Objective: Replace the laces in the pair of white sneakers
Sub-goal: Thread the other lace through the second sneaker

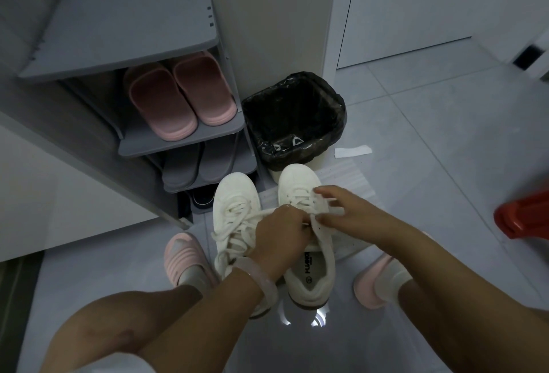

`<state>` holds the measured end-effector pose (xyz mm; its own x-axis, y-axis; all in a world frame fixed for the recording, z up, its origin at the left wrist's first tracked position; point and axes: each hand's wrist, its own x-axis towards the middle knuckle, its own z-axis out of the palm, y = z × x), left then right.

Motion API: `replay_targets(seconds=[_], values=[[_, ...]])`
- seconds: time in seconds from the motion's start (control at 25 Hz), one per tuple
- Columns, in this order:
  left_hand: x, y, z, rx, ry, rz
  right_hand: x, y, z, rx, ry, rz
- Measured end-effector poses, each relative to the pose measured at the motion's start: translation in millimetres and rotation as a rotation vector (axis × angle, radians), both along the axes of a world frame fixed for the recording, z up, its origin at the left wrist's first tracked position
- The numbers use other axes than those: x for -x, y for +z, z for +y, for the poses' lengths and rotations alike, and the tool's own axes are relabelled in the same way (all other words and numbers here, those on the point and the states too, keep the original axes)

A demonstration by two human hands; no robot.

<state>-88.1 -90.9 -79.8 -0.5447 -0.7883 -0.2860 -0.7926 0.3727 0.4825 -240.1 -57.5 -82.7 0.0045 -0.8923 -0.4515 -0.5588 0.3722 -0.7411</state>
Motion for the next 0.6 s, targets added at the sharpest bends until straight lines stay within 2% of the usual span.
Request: replay_targets(seconds=[0.04,0.12,0.16,0.28,0.48,0.6], values=[[1,1,-1,-0.022,0.021,0.005,-3,0,0,0.003,0.108,0.023],[2,6,-7,-0.121,0.039,0.009,-8,-11,2,0.044,0.252,0.196],[0,10,-12,-0.196,0.04,0.02,-10,-14,3,0.044,0.24,0.247],[-10,33,-31,-0.438,-0.029,0.05,-12,-10,4,0.002,0.195,0.239],[-26,65,-40,-0.58,-0.373,-0.045,-17,-6,4,-0.042,0.205,0.262],[-28,66,-37,-0.628,-0.477,-0.062,-19,-7,5,-0.052,0.185,0.273]])
